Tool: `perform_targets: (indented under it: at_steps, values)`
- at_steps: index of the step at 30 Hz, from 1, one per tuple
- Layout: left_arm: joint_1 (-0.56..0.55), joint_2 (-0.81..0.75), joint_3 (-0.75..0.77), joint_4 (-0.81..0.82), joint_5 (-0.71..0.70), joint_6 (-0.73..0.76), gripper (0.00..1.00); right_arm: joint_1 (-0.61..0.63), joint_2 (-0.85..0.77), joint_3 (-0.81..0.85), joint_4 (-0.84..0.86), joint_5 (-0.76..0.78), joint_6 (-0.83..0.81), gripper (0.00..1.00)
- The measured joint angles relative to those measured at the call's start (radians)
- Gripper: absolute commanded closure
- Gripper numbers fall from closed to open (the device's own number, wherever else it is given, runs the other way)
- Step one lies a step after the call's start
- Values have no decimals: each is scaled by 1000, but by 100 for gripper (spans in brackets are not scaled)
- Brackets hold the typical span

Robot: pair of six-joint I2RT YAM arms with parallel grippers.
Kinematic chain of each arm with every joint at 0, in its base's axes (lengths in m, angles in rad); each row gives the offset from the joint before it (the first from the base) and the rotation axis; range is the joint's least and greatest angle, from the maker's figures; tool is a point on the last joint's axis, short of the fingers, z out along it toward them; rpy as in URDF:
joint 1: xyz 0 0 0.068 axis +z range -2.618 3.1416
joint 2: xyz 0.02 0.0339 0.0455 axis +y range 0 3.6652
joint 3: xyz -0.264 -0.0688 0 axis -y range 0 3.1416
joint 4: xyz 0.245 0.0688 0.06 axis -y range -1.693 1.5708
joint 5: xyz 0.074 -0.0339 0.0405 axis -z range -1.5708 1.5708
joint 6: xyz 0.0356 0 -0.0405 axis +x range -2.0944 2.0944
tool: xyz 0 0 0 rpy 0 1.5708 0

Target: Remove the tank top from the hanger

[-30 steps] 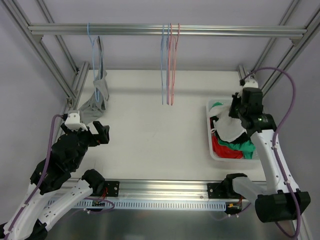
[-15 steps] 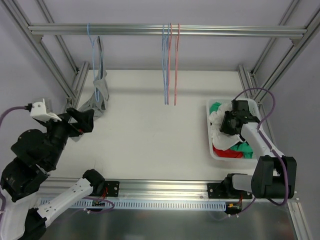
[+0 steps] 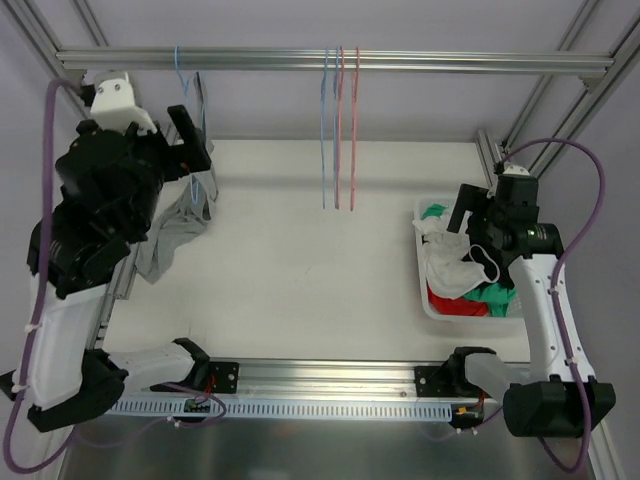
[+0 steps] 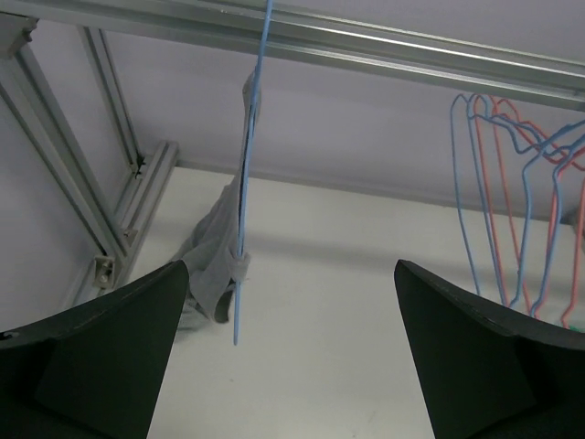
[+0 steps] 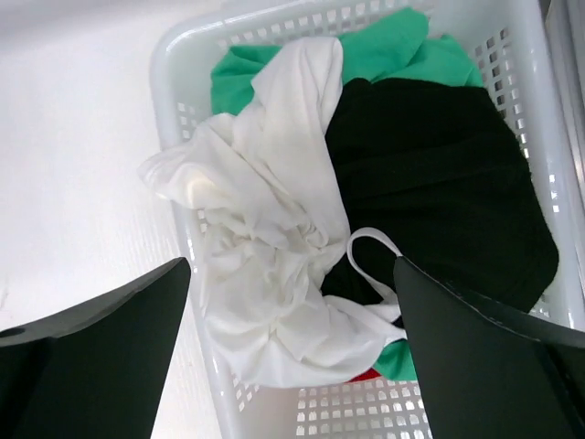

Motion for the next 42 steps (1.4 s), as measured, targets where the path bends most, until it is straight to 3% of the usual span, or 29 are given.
perform_targets:
  at_steps: [5,9,12,15,16,19,20,22,23,25,26,42]
  values:
    - [154,193,152,-12,64,64,3,-1,-137,7,-10,-153,-1,1]
    - [292,315,217,-14,172,78,23,-1,-307,-76,82,-402,45,1]
    - [415,377,220,-21,291,72,24,-1,-375,-126,138,-576,89,1]
    - [512,419,200,-28,425,52,37,-1,-389,-171,180,-700,117,1]
    - [536,433,195,-32,465,47,51,-1,-395,-185,184,-727,122,1]
    - [576,475,188,-36,551,37,59,-1,-404,-218,192,-777,134,1]
    - [582,491,187,-36,570,35,66,-1,-407,-225,193,-790,137,0]
    - [588,519,187,-36,606,35,69,-1,-415,-234,196,-809,140,1]
    - [594,531,185,-36,616,36,79,-1,-418,-235,196,-816,142,0]
    - [594,549,182,-37,632,33,83,-1,-422,-236,199,-824,144,1]
    - [597,557,179,-37,640,33,99,-1,-424,-237,201,-829,145,1]
    - [600,482,219,-44,835,-23,100,-1,-443,-266,233,-839,171,1]
